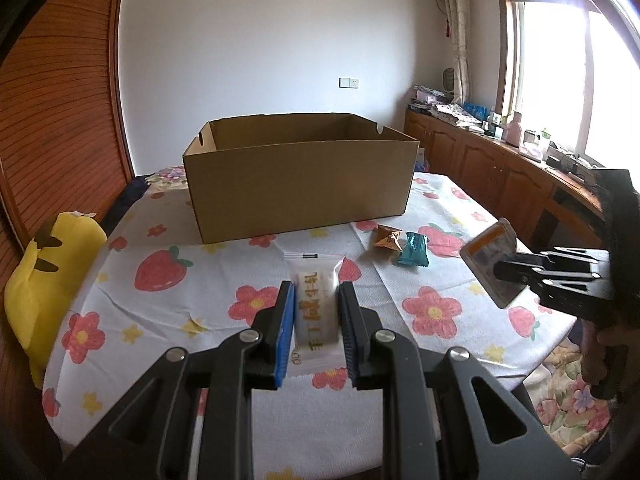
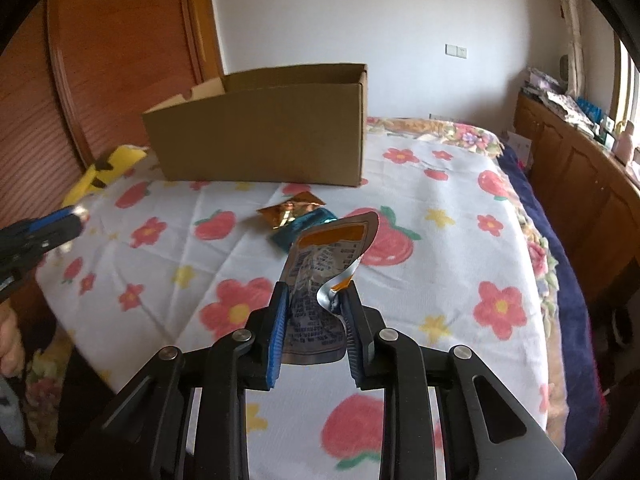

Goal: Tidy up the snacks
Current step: 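Carry both held packets up and over the cardboard box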

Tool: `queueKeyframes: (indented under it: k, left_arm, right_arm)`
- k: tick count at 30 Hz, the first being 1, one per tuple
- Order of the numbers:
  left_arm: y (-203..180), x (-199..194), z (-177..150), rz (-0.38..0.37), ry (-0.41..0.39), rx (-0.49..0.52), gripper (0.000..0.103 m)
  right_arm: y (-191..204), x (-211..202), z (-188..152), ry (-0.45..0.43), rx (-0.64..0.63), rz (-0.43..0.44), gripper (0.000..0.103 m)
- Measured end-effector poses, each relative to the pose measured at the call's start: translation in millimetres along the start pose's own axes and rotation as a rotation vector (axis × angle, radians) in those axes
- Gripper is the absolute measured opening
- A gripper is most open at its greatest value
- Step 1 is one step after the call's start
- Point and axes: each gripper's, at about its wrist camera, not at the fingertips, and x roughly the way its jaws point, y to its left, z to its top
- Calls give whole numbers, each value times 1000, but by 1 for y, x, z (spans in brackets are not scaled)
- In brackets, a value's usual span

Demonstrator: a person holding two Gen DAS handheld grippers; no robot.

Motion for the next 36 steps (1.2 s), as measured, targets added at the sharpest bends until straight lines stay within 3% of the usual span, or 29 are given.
queueKeyframes:
  k: [9, 16, 28, 36]
  left_arm:
    - [-6, -6, 2, -1, -11, 9, 20]
    - [-7, -13, 10, 1, -26, 14, 20]
    - [-2, -27, 44, 26, -87, 32, 20]
    - [11, -11, 70, 24, -111, 34, 20]
  right_arm:
    - [17, -19, -13, -38, -51, -27, 22]
    - [19, -33, -8, -70, -47, -1, 22]
    - [42, -84, 31, -198, -99, 43, 22]
    - [50, -85, 63, -243, -146, 52, 22]
